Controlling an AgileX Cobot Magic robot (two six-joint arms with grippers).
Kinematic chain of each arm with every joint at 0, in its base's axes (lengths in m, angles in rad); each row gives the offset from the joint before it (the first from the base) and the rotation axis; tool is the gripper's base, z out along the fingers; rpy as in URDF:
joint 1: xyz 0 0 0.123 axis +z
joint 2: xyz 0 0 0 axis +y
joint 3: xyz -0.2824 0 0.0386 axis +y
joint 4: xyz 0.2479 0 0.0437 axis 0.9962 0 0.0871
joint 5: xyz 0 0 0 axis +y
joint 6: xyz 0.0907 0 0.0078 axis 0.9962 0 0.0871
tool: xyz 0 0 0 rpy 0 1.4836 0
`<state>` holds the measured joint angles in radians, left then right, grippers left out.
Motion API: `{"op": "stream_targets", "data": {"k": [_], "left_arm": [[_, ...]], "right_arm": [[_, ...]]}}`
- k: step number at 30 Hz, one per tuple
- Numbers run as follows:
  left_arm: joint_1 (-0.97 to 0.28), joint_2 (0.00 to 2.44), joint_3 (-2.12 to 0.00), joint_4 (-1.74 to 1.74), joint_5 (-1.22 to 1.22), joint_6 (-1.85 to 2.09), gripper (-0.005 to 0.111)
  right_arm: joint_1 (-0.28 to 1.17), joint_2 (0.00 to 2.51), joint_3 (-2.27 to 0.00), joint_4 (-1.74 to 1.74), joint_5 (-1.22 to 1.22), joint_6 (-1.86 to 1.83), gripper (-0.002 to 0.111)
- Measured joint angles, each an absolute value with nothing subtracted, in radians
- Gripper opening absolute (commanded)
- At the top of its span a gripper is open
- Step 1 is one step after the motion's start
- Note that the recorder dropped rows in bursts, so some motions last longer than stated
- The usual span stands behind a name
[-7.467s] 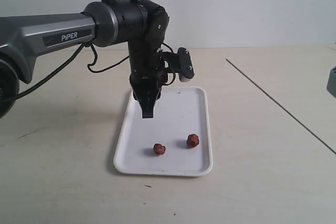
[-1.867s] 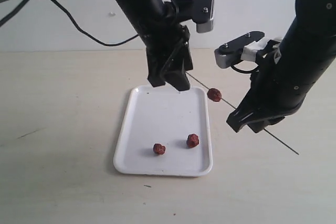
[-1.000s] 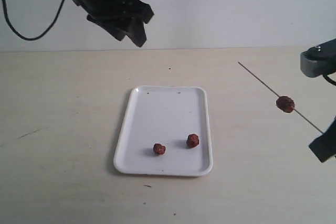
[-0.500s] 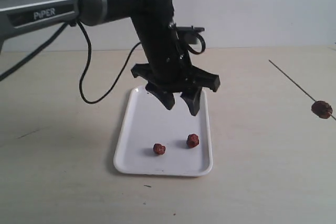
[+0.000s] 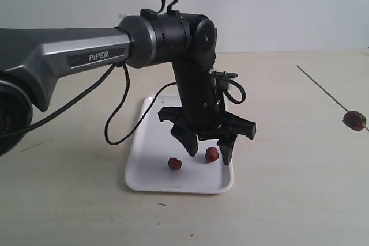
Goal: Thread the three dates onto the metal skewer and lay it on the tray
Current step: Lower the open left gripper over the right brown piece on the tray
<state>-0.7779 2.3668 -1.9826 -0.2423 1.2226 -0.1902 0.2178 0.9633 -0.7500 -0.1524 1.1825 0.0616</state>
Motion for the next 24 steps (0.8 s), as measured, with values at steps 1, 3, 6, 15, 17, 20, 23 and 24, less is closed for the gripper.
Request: {"op": "stream_targets", "data": {"k": [1, 3, 6, 15, 17, 20, 23, 24], "left_arm": [[-0.778, 2.369, -1.983, -0.242, 1.223, -0.197, 0.065], [-0.778, 2.376, -1.983, -0.242, 1.223, -0.210, 0.065], [-0.778, 2.388, -1.983, -0.242, 1.223, -0.237, 0.065], [-0.778, 2.405, -1.983, -0.225, 1.187, -0.287, 0.065], [-0.778, 2.405, -1.983, -0.221, 1.169, -0.296, 0.065], [-0.778, 2.405, -1.983, -0.218, 1.144, -0.303, 0.065], [-0.778, 2.405, -1.983, -0.201, 1.133, -0.308, 0.065], [-0.778, 2.405, -1.983, -0.191, 1.133, -0.310, 0.065]], "right_arm": [[0.218, 0.963, -0.750, -0.152, 1.184, 0.062, 0.000], [0.218, 0.963, -0.750, -0.152, 1.184, 0.062, 0.000], [0.218, 0.963, -0.750, -0.152, 1.184, 0.062, 0.000], [0.218, 0.963, -0.750, -0.152, 1.190, 0.060, 0.000], [0.218, 0.963, -0.750, -0.152, 1.195, 0.058, 0.000], [0.218, 0.963, -0.750, -0.152, 1.199, 0.056, 0.000], [0.218, 0.963, -0.750, -0.152, 1.201, 0.056, 0.000], [0.218, 0.963, -0.750, -0.152, 1.201, 0.056, 0.000]]}}
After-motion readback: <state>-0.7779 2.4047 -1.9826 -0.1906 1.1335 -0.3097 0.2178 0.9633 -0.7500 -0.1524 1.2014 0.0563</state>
